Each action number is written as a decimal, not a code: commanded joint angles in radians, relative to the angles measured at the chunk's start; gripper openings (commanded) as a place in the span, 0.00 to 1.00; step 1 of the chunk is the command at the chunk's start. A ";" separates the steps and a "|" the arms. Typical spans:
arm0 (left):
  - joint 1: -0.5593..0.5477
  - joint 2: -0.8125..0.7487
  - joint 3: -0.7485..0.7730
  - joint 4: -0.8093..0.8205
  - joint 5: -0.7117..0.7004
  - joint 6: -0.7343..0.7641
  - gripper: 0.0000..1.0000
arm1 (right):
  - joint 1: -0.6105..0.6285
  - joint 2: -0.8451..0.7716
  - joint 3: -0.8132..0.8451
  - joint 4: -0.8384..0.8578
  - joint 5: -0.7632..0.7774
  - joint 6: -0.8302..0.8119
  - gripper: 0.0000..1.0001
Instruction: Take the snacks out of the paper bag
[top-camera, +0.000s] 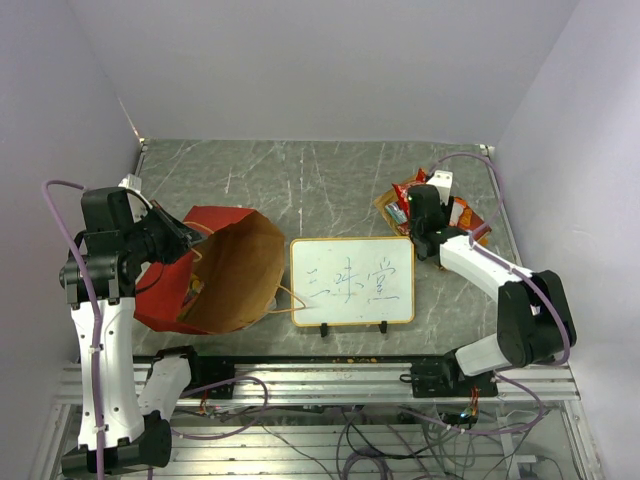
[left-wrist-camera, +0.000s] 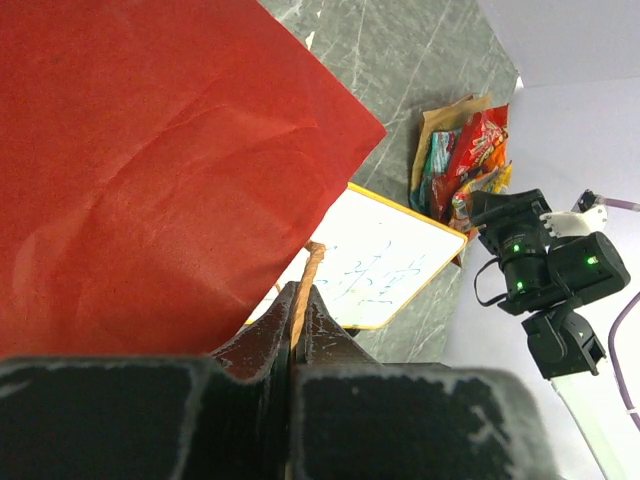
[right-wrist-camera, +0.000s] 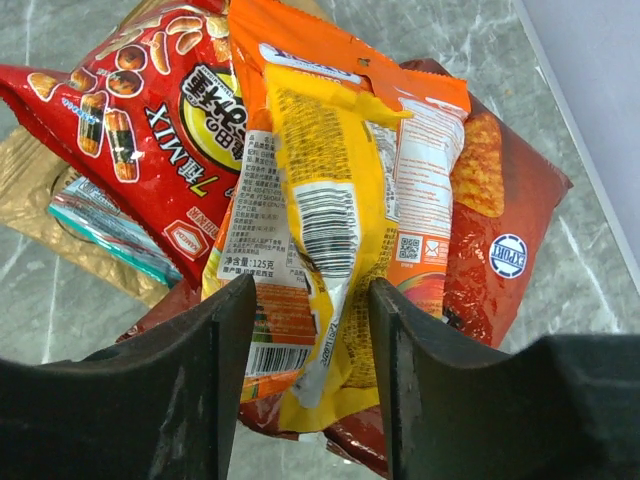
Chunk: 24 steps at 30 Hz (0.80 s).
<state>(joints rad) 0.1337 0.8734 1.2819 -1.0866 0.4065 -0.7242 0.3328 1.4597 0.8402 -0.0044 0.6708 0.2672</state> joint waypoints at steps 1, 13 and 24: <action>-0.005 -0.007 0.022 0.022 0.018 0.013 0.07 | -0.008 -0.056 0.036 -0.047 -0.020 -0.016 0.53; -0.006 -0.010 0.012 0.029 0.014 0.002 0.07 | -0.006 -0.094 0.050 -0.033 -0.070 -0.131 0.73; -0.006 -0.003 0.016 0.030 0.020 0.008 0.07 | 0.130 -0.033 0.225 0.006 -0.578 -0.371 0.92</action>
<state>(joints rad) 0.1337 0.8719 1.2819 -1.0817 0.4072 -0.7231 0.3843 1.3933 1.0000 -0.0586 0.3199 0.0170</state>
